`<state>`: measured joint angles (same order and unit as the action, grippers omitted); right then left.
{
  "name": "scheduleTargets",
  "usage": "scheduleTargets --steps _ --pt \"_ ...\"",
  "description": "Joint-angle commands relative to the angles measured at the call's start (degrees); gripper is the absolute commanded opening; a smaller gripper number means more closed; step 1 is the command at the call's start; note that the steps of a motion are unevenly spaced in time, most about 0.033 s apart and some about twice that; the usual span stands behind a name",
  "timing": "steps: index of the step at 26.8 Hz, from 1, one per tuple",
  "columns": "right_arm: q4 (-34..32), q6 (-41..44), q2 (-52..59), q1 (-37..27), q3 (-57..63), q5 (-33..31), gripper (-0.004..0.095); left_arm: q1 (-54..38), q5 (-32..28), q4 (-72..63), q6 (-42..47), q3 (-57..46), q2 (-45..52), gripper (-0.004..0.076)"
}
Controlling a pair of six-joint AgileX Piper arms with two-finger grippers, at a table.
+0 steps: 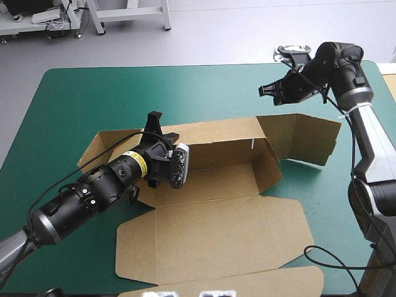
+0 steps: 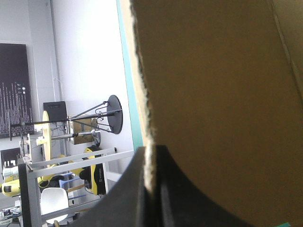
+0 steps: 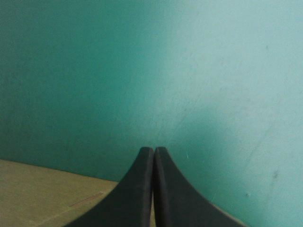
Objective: Fold the box
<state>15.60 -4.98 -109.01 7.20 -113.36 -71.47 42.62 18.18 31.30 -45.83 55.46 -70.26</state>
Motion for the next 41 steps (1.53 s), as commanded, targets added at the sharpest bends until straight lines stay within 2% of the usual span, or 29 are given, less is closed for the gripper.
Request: scheduleTargets --steps 1,15,19,26,31,32,35,38,40,41 --pt "2.1 -1.3 4.2 -0.5 3.5 -0.2 -0.0018 0.2 -3.0 0.7 0.5 1.6 1.2 -0.0009" --pt "4.6 -3.5 11.3 -0.5 14.0 -0.3 -0.0019 0.1 -1.0 1.0 2.7 1.6 1.2 -0.0009" --pt "7.7 -5.8 13.2 -0.5 19.3 -0.3 -0.0018 0.1 -1.0 1.2 3.1 1.6 1.2 -0.0009" --pt "8.3 -9.0 18.4 -0.5 25.2 -0.2 -0.0018 0.1 -0.8 1.2 3.1 1.6 1.2 -0.0009" --pt "8.9 -15.7 21.5 -0.5 30.1 0.8 -0.0018 0.1 -0.8 1.3 3.1 1.6 1.2 -0.0009" --pt "9.1 -17.0 22.3 -0.5 31.4 2.2 -0.0018 0.1 -0.8 1.3 3.1 1.6 1.2 -0.0009" --pt "13.7 -23.6 28.1 -0.5 38.4 11.6 -0.0018 0.1 -0.3 1.3 3.1 1.6 1.2 -0.0009" --pt "17.7 -31.5 31.6 -0.5 43.9 16.0 -0.0018 0.1 0.1 1.3 3.0 1.6 1.2 -0.0009" --pt "21.2 -37.4 35.1 -0.5 49.4 22.6 -0.0018 0.1 0.7 1.3 3.0 1.6 1.2 -0.0009" --pt "23.0 -40.4 38.0 -0.5 53.9 28.5 -0.0018 0.1 2.5 1.3 3.0 1.6 1.2 -0.0009"
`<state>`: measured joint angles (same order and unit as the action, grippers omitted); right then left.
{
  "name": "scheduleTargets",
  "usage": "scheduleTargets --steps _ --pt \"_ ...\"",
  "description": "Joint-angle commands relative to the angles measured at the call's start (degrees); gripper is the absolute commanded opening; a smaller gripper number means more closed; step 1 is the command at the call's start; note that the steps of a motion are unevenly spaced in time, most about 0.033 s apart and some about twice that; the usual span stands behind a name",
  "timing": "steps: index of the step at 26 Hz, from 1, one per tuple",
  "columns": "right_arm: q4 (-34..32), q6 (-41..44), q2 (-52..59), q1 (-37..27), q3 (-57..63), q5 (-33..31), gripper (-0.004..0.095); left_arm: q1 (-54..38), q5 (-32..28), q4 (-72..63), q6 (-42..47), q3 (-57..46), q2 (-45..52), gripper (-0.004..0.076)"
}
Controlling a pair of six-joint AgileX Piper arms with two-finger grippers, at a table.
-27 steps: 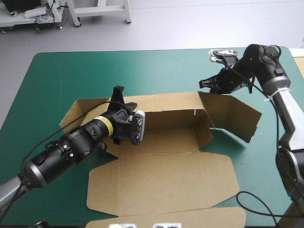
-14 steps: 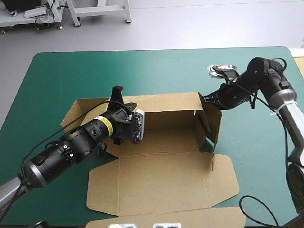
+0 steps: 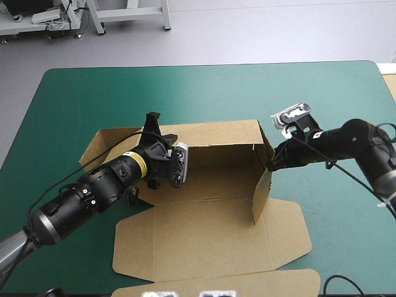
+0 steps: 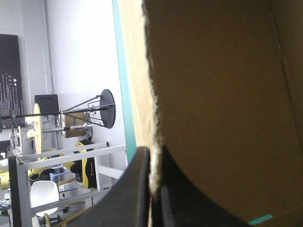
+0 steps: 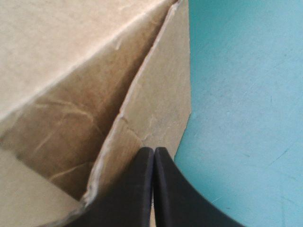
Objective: Fold the box
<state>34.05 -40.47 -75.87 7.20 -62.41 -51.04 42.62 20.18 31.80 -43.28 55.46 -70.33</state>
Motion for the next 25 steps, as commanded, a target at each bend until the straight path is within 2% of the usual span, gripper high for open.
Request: scheduleTargets --steps 1,4,11,15,20,23,25 --pt "5.9 -6.7 6.8 -0.5 6.2 12.0 -0.0018 0.1 2.3 0.8 0.4 1.6 1.3 -0.0009" --pt "8.9 -13.2 10.5 -0.5 14.3 19.0 -0.0018 0.2 5.6 0.5 3.0 1.6 1.3 -0.0009" --pt "20.4 -32.2 10.4 -0.5 16.7 20.1 -0.0019 5.7 8.2 0.8 7.4 1.6 -0.8 -0.0009" --pt "21.9 -34.1 9.8 -0.5 16.7 20.7 -0.0019 5.8 9.5 7.5 14.6 1.6 -2.0 -0.0009" --pt "21.4 -34.9 8.5 -0.5 16.7 16.8 -0.0018 5.8 9.4 13.8 21.2 1.8 -2.0 -0.0009" --pt "21.6 -35.8 7.8 -0.5 16.7 15.6 -0.0008 5.8 9.4 13.4 21.5 2.6 -2.0 -0.0009" --pt "21.5 -36.3 7.7 -0.5 16.7 15.6 0.0041 5.8 9.4 13.6 21.5 2.7 -2.0 -0.0009"
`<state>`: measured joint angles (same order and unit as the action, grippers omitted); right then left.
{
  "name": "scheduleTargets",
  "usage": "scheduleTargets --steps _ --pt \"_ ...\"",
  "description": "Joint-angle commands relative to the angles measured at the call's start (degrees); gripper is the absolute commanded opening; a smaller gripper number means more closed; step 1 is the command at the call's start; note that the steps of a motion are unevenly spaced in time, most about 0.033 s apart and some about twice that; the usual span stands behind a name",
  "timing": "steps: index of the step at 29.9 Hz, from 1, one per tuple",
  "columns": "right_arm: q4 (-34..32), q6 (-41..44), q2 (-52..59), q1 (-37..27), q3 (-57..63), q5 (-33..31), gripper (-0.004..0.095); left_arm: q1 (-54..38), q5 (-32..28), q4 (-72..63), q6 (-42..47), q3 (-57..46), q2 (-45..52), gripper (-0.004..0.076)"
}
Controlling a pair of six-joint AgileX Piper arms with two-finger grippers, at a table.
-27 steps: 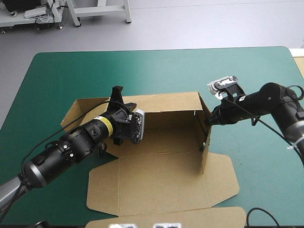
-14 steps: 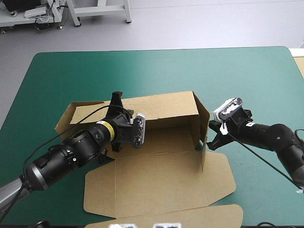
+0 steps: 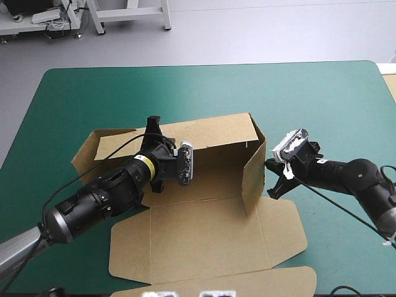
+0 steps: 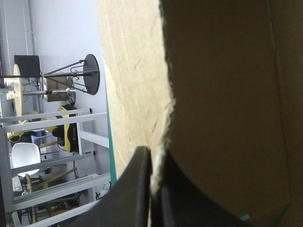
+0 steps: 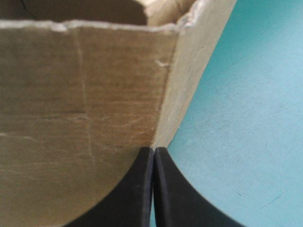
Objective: Fold the box
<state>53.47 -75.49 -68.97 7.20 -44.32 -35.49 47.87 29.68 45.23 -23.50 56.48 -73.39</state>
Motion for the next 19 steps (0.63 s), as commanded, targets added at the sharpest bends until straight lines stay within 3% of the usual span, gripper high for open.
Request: scheduleTargets --steps 1,7,8,10,15,19 --pt "2.1 -2.1 0.8 -0.5 -1.4 -0.1 0.0097 0.5 0.0 0.4 1.7 1.8 1.0 -0.0009" --pt "2.6 -3.1 0.9 -0.5 -1.4 -0.2 0.0608 0.5 0.0 0.4 1.3 1.8 1.0 -0.0009" --pt "3.1 -4.2 0.9 -0.5 -1.4 -0.3 0.0651 0.5 -0.2 0.6 1.3 1.8 1.0 -0.0009" --pt "6.1 -8.0 0.5 -0.5 -1.4 -1.6 0.0693 0.5 -0.8 0.7 1.3 1.8 1.0 -0.0009" --pt "14.5 -15.5 -1.8 0.1 -1.4 -2.8 0.0693 0.5 -1.7 1.1 1.8 3.0 1.0 -0.0009" --pt "15.0 -15.9 -3.9 2.3 -1.4 -2.3 0.0693 0.5 -1.8 0.9 1.7 4.6 1.0 -0.0009"
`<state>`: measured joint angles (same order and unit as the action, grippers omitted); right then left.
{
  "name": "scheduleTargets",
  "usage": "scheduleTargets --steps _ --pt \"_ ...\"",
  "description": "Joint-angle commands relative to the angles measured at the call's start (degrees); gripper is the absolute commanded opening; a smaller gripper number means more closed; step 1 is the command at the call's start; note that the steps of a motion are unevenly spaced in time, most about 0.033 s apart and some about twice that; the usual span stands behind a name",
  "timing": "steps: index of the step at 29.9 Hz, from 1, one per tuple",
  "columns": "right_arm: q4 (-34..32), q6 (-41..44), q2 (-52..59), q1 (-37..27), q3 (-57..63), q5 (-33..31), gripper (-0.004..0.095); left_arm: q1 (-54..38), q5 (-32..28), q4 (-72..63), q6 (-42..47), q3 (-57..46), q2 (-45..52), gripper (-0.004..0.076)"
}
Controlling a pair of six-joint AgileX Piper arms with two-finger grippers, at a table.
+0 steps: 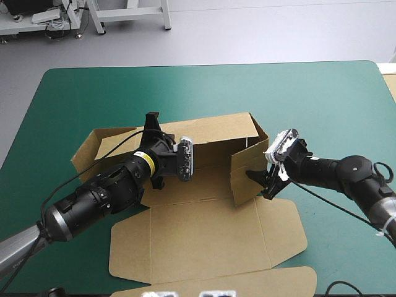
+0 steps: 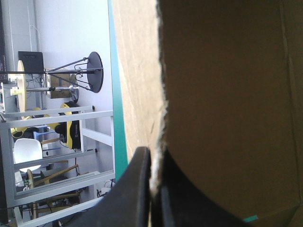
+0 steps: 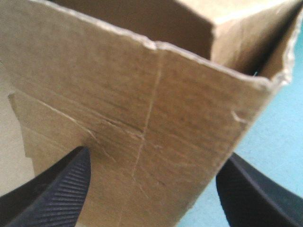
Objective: Fold the box
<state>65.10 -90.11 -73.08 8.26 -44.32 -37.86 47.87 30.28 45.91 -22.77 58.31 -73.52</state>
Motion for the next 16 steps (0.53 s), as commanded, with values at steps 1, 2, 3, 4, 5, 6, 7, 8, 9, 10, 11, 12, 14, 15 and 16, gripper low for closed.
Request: scheduleTargets --steps 1,2,3,4,5,6,7,8,9,10,11,12,14,15,16 --pt "3.4 -1.3 -0.1 1.6 -1.4 0.6 0.0693 0.5 -2.5 0.1 1.0 3.0 1.2 -0.0009" --pt "3.6 -1.3 -0.1 2.0 -1.4 1.5 0.0693 0.5 -2.5 -0.5 0.7 3.1 1.2 -0.0009" --pt "3.8 -1.1 -0.1 2.5 -1.4 3.0 0.0693 0.5 -2.5 -0.9 0.6 3.3 1.2 -0.0009" --pt "4.7 -1.1 -0.1 2.8 -1.4 4.4 0.0693 0.5 -2.4 -1.3 0.6 3.3 1.2 -0.0009" --pt "5.7 -1.1 -0.1 3.1 -1.4 5.7 0.0693 0.5 -2.4 -1.6 0.6 3.3 1.2 -0.0009" --pt "7.0 -1.1 -0.1 3.1 -1.4 6.1 0.0693 0.5 -2.4 -2.4 0.6 3.3 1.2 -0.0009" --pt "8.6 -1.1 -0.1 3.1 -1.4 6.1 0.0693 0.5 -2.6 -3.2 0.6 3.3 1.2 -0.0009" --pt "9.5 -1.1 -0.3 3.1 -1.4 6.1 0.0693 0.5 -2.6 -3.8 0.6 3.3 1.2 -0.0009" --pt "10.1 -1.2 -0.3 3.1 -1.4 6.1 0.0691 0.7 -2.8 -4.2 0.6 3.3 1.2 -0.0009" --pt "10.1 -1.3 -0.3 3.1 -1.4 6.1 0.0683 1.1 -2.9 -4.2 0.6 3.3 1.2 -0.0009" --pt "10.1 -1.3 -0.3 3.1 -1.4 5.9 0.0675 1.8 -2.9 -4.2 0.5 3.3 1.2 -0.0009" --pt "10.2 -1.2 -0.3 3.1 -1.4 5.7 0.066 2.6 -2.9 -4.2 -0.2 3.3 1.2 -0.0009" --pt "10.5 -1.1 -0.3 3.1 -1.4 5.1 0.0614 4.3 -2.8 -5.0 -2.5 3.3 1.2 -0.0009" --pt "11.0 -1.1 -0.3 3.1 -1.5 4.9 0.058 5.2 -2.8 -5.5 -3.5 3.3 1.2 -0.0009" --pt "11.0 -1.1 -0.3 3.1 -1.5 4.9 0.054 6.0 -2.7 -5.9 -4.1 3.3 1.2 -0.0009"
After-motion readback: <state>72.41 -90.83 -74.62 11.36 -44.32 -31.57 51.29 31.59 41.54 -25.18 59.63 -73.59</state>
